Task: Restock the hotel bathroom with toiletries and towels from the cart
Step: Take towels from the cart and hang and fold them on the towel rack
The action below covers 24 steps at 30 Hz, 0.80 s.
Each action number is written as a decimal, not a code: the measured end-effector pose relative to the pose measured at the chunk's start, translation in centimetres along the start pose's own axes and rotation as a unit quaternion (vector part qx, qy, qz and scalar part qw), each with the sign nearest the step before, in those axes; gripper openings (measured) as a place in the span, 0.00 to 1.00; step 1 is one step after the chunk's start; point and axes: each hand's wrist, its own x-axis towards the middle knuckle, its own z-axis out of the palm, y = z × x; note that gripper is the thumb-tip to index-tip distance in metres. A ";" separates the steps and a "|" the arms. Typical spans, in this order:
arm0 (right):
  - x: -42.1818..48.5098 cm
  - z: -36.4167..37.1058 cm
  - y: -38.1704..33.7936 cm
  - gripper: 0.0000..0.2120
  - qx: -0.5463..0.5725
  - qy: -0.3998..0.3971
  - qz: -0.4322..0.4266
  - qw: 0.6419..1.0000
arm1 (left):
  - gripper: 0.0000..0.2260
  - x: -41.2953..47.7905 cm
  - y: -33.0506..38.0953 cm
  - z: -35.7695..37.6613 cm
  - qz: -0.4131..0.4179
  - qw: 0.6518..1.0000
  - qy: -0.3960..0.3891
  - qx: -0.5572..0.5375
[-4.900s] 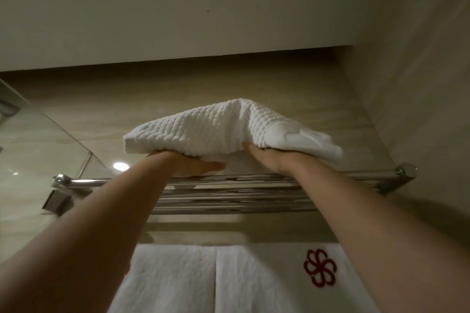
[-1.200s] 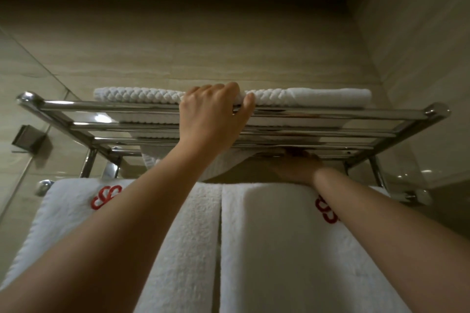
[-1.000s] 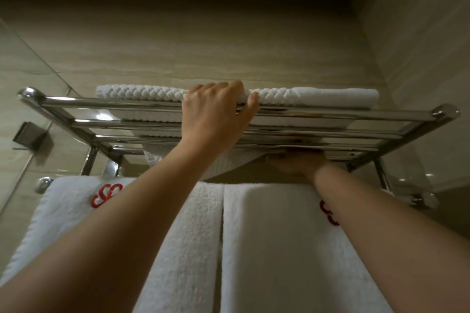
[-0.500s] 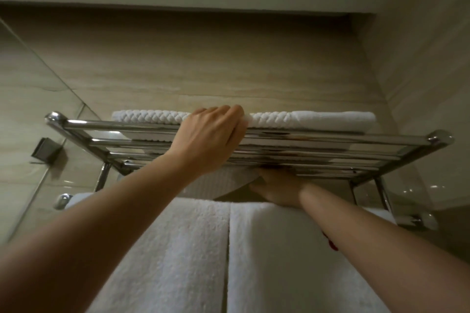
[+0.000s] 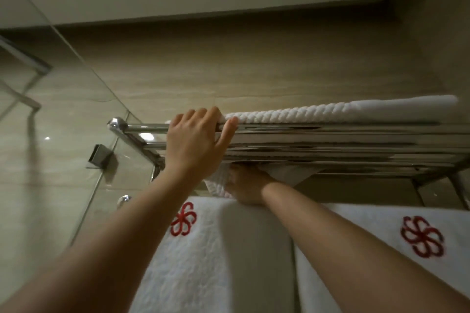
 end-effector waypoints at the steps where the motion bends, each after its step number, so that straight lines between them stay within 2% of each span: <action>1: 0.6 0.2 -0.1 0.29 -0.007 -0.007 0.007 1.000 | 0.24 0.0 -0.2 0.1 0.006 1.000 0.008 -0.006; 3: 0.9 0.7 0.1 0.33 -0.028 -0.019 0.020 0.999 | 0.24 -0.2 -0.5 0.2 0.015 1.000 0.018 -0.016; 6: 1.2 1.0 0.3 0.32 -0.032 -0.006 0.021 0.999 | 0.23 -0.3 -0.3 0.6 0.004 0.999 0.045 -0.020; 9: 1.3 1.0 0.3 0.32 -0.022 0.018 -0.009 1.000 | 0.22 -0.3 -0.4 0.7 0.001 0.998 0.060 -0.022; 12: 1.7 0.4 0.1 0.31 -0.014 0.022 -0.039 0.999 | 0.23 -0.2 -0.2 0.5 -0.002 0.999 0.040 -0.029; 15: 2.9 0.8 -0.5 0.32 -0.035 -0.008 -0.017 0.999 | 0.24 -0.3 -0.4 0.3 0.003 0.999 0.016 -0.036; 18: 4.3 1.6 -0.8 0.30 -0.094 0.063 0.020 0.993 | 0.23 -0.4 -0.8 -0.1 0.009 0.999 0.004 -0.037; 20: 5.3 2.2 -0.8 0.28 -0.083 0.110 0.043 0.989 | 0.24 -0.6 -0.7 -0.1 0.012 1.000 0.000 -0.026; 24: 6.0 2.5 -0.9 0.25 -0.069 0.080 0.020 0.994 | 0.22 -0.7 -0.7 0.1 0.013 1.000 0.006 -0.010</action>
